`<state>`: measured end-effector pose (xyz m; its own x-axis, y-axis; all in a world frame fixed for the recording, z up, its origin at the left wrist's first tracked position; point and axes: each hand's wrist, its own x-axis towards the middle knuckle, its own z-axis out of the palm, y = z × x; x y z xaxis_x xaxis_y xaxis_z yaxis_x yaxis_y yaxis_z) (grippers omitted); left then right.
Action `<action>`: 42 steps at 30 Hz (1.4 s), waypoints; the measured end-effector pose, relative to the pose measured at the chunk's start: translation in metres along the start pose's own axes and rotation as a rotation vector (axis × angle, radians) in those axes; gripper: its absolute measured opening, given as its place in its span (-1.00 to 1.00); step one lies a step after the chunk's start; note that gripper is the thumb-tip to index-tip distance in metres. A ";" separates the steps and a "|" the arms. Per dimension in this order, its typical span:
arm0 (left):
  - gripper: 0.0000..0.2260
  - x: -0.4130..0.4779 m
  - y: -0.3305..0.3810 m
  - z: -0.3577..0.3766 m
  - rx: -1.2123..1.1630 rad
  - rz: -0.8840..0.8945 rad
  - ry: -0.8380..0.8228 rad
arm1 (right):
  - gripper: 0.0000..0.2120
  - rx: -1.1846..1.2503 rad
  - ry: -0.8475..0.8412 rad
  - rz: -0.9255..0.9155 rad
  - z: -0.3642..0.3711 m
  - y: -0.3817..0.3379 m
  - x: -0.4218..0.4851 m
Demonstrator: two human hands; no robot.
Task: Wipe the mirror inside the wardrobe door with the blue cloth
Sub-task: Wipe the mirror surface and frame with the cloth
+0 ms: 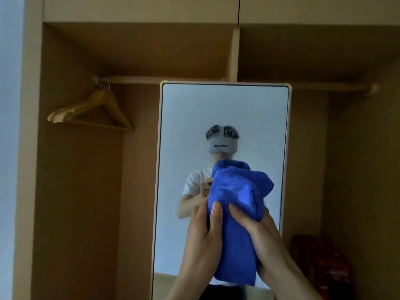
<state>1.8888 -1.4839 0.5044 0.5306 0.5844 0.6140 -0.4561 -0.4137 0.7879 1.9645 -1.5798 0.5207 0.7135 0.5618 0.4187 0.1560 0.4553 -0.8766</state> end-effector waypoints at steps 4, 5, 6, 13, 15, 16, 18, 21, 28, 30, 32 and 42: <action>-0.59 0.031 0.005 -0.021 0.099 0.058 -0.024 | -0.47 -0.144 0.024 -0.088 0.018 -0.012 0.025; -0.62 0.039 0.006 -0.028 0.128 0.081 -0.032 | -0.49 -0.196 0.049 -0.120 0.023 -0.016 0.031; -0.66 0.048 0.007 -0.035 0.156 0.107 -0.036 | -0.53 -0.254 0.072 -0.152 0.027 -0.019 0.038; -0.76 0.109 0.013 -0.081 0.289 0.299 -0.042 | -0.71 -0.545 0.060 -0.389 0.065 -0.045 0.076; -0.75 0.127 0.018 -0.093 0.307 0.389 -0.011 | -0.77 -0.652 0.064 -0.455 0.076 -0.059 0.085; -0.73 0.136 0.021 -0.099 0.303 0.423 0.018 | -0.79 -0.712 0.077 -0.488 0.082 -0.067 0.090; -0.72 0.154 0.024 -0.112 0.297 0.454 0.085 | -0.80 -0.851 0.123 -0.574 0.095 -0.086 0.099; -0.63 0.180 0.027 -0.129 0.342 0.430 0.133 | -0.71 -1.075 0.204 -0.700 0.117 -0.119 0.109; -0.53 0.216 0.041 -0.134 0.181 0.267 -0.008 | -0.64 -1.489 0.299 -0.954 0.163 -0.174 0.142; -0.76 0.220 0.044 -0.133 0.135 0.268 -0.032 | -0.62 -1.573 0.324 -1.017 0.172 -0.180 0.156; -0.78 0.228 0.046 -0.134 0.126 0.292 -0.021 | -0.56 -1.660 0.340 -1.086 0.178 -0.181 0.170; -0.69 0.240 0.042 -0.138 0.243 0.279 0.015 | -0.47 -1.888 0.335 -1.305 0.175 -0.152 0.203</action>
<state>1.8988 -1.2647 0.6784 0.3985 0.4350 0.8074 -0.3978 -0.7113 0.5795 1.9657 -1.4146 0.7807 -0.2398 0.4245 0.8731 0.5530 -0.6794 0.4822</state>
